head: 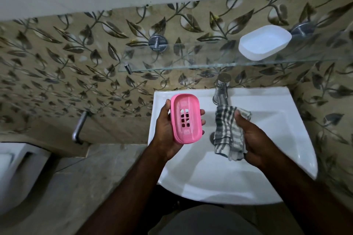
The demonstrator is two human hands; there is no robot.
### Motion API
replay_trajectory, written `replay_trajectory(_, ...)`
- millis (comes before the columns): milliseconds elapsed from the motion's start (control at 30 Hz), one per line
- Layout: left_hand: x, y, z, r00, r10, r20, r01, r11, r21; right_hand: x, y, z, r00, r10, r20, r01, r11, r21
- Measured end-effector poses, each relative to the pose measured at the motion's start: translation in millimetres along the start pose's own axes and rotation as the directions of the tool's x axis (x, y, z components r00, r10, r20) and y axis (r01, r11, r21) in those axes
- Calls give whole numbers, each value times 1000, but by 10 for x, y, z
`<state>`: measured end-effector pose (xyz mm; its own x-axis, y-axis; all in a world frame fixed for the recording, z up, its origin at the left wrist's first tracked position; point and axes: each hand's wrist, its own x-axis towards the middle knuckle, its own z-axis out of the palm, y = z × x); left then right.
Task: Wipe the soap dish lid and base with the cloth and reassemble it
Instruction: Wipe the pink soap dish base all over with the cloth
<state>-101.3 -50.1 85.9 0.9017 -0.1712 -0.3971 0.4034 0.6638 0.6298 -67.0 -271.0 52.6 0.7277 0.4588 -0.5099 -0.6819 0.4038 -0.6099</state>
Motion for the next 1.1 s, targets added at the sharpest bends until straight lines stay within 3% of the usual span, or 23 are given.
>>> replay_trajectory(67,25,-8,-3,1000,8,11,-8,1000,-30,-17,65,35,999,38,21,-37,999,-29)
replay_trajectory(133,65,-11,-7,1000,22,10,-21,998,-55,-76,43,98,1000,-21,15,22,999,-43)
replay_trajectory(267,101,-14,8,1000,28,4,-27,996,-87,-326,-193,377,943,-326,-69,296,915,-275)
replay_trajectory(400,84,-61,169,1000,22,-6,-23,997,-71,-533,-264,661,854,-512,91,431,600,-674)
replay_trajectory(567,101,-187,430,997,67,-38,-67,998,-13,-297,-340,868,704,-669,241,447,153,-881)
replay_trajectory(633,104,-199,468,995,84,-62,-84,996,-5,-290,-273,892,679,-623,389,520,33,-854)
replay_trajectory(700,104,-220,426,994,93,-51,-94,996,-8,-384,-174,818,714,-483,507,573,-14,-820)
replay_trajectory(833,119,-299,344,996,54,-66,-59,996,-69,-459,-156,637,799,-270,537,544,-53,-837)
replay_trajectory(933,150,-282,385,996,16,-89,-23,996,-81,-272,-260,754,717,-436,544,528,-169,-832)
replay_trajectory(1000,178,-253,365,997,16,-79,-25,993,-113,-152,-356,911,693,-544,473,463,-168,-870)
replay_trajectory(1100,182,-102,301,999,-15,-45,10,995,-102,-136,-312,988,728,-447,520,501,-171,-848)
